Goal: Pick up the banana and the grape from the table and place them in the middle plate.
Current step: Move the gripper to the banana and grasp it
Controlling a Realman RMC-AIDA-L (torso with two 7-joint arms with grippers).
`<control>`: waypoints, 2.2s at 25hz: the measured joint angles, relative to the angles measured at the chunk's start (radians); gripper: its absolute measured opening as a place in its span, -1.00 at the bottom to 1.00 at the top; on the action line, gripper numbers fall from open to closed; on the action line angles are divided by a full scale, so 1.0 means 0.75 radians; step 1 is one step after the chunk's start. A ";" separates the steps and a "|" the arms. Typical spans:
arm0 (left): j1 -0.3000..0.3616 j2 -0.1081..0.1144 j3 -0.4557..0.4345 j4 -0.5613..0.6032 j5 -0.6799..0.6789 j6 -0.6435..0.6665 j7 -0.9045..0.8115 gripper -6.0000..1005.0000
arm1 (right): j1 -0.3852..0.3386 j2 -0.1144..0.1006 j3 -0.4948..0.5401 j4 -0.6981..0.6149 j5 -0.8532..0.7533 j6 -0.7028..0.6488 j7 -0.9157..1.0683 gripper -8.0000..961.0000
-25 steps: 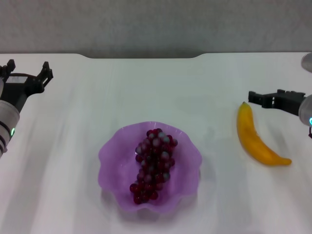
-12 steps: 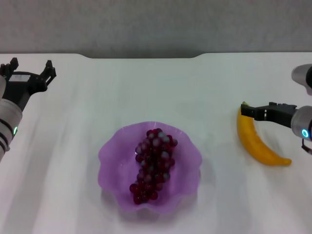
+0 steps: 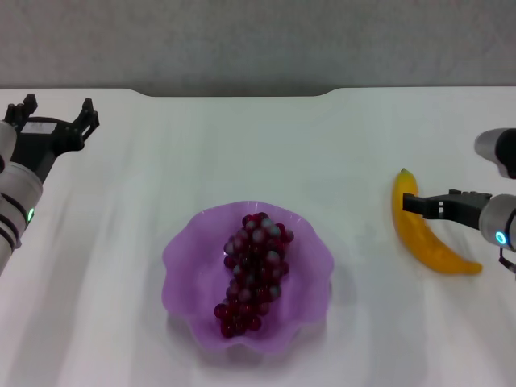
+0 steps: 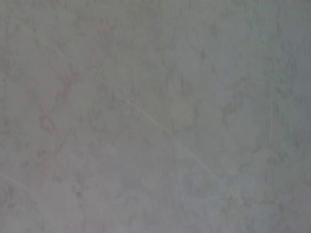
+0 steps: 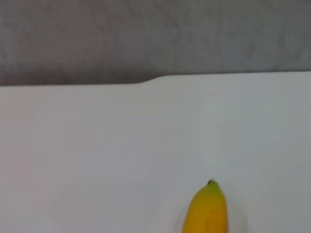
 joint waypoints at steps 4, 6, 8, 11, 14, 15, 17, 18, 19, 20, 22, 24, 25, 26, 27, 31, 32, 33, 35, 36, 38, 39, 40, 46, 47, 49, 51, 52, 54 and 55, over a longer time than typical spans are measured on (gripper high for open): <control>-0.001 0.000 0.001 0.000 0.000 0.002 -0.001 0.78 | 0.031 0.002 -0.045 0.048 0.019 -0.014 0.000 0.86; -0.002 0.000 0.002 0.000 0.000 0.002 -0.002 0.78 | 0.034 0.002 -0.090 0.061 0.058 -0.036 0.000 0.86; -0.002 0.000 0.002 0.000 0.000 0.003 -0.003 0.78 | 0.042 0.001 -0.133 0.076 0.093 -0.063 -0.002 0.86; -0.003 0.000 0.002 0.000 0.000 0.004 -0.003 0.78 | 0.064 0.002 -0.174 0.112 0.110 -0.085 -0.003 0.86; -0.005 0.000 0.002 0.000 0.000 0.005 -0.003 0.78 | 0.072 0.004 -0.211 0.136 0.142 -0.103 -0.001 0.86; -0.005 0.000 0.002 0.000 0.000 0.005 -0.004 0.78 | 0.071 0.004 -0.233 0.139 0.165 -0.117 -0.001 0.86; -0.002 0.000 0.002 0.000 0.000 0.005 -0.004 0.78 | 0.062 0.005 -0.266 0.142 0.206 -0.148 -0.001 0.86; 0.000 0.000 0.002 0.000 0.000 0.005 -0.004 0.78 | 0.059 0.004 -0.271 0.142 0.215 -0.155 -0.001 0.86; 0.002 0.000 0.002 0.000 0.000 0.005 -0.004 0.78 | 0.056 0.004 -0.274 0.143 0.220 -0.160 -0.001 0.86; 0.003 0.000 0.002 0.000 0.000 0.005 -0.004 0.78 | 0.055 0.004 -0.275 0.143 0.222 -0.162 -0.001 0.86; 0.004 0.000 0.002 0.000 0.000 0.004 -0.004 0.78 | 0.053 0.004 -0.276 0.144 0.223 -0.162 0.000 0.86; 0.003 0.000 0.002 0.000 0.000 0.002 -0.004 0.78 | 0.051 0.004 -0.277 0.145 0.223 -0.162 0.000 0.86; 0.003 0.000 0.002 -0.002 0.000 0.001 -0.004 0.78 | 0.048 0.004 -0.279 0.145 0.223 -0.163 0.000 0.86; 0.003 0.000 0.002 -0.004 0.000 0.000 -0.004 0.78 | 0.043 0.004 -0.281 0.144 0.223 -0.162 0.000 0.86; 0.003 0.000 0.002 -0.006 0.000 0.000 -0.004 0.78 | 0.035 0.004 -0.283 0.139 0.224 -0.164 0.000 0.86; 0.005 0.000 0.002 -0.010 0.000 0.000 -0.004 0.78 | 0.004 0.004 -0.284 0.131 0.236 -0.190 0.001 0.86; 0.006 0.000 0.002 -0.010 0.000 0.000 -0.004 0.78 | 0.002 0.003 -0.284 0.132 0.238 -0.194 0.001 0.86; 0.006 0.000 0.002 -0.011 0.000 0.000 -0.004 0.78 | 0.001 0.003 -0.284 0.133 0.240 -0.198 0.001 0.86; 0.006 0.000 0.002 -0.012 0.000 0.000 -0.004 0.78 | 0.001 0.002 -0.286 0.135 0.241 -0.202 0.001 0.86; 0.006 0.000 0.002 -0.012 0.000 0.001 -0.004 0.78 | 0.000 0.002 -0.288 0.138 0.241 -0.205 0.001 0.86; 0.005 0.000 0.002 -0.012 0.000 0.001 -0.004 0.78 | 0.000 0.002 -0.290 0.137 0.241 -0.209 0.001 0.86; 0.005 0.000 0.002 -0.012 0.000 0.001 -0.004 0.78 | -0.001 0.002 -0.292 0.135 0.241 -0.210 0.001 0.86; 0.005 0.000 0.002 -0.012 0.000 0.001 -0.004 0.78 | -0.002 0.002 -0.293 0.134 0.241 -0.211 0.001 0.86; 0.001 0.000 0.002 -0.012 0.000 0.000 -0.004 0.78 | 0.002 0.002 -0.298 0.159 0.241 -0.211 0.001 0.86; 0.000 0.000 0.002 -0.012 0.000 0.000 -0.004 0.78 | 0.002 0.003 -0.298 0.162 0.241 -0.211 0.000 0.86; -0.001 0.000 0.002 -0.013 0.000 0.000 -0.004 0.78 | 0.002 0.003 -0.302 0.165 0.241 -0.211 0.000 0.86; -0.001 0.000 0.002 -0.013 0.000 0.000 -0.004 0.78 | 0.002 0.004 -0.306 0.166 0.241 -0.211 0.000 0.86; -0.001 0.000 0.002 -0.013 0.000 0.001 -0.004 0.78 | 0.002 0.004 -0.307 0.166 0.241 -0.211 0.000 0.86; -0.001 0.000 0.002 -0.013 0.000 0.001 -0.004 0.78 | 0.002 0.004 -0.306 0.167 0.241 -0.212 0.000 0.86; -0.001 0.000 0.002 -0.013 0.000 0.001 -0.004 0.78 | 0.001 0.004 -0.305 0.167 0.241 -0.214 0.000 0.86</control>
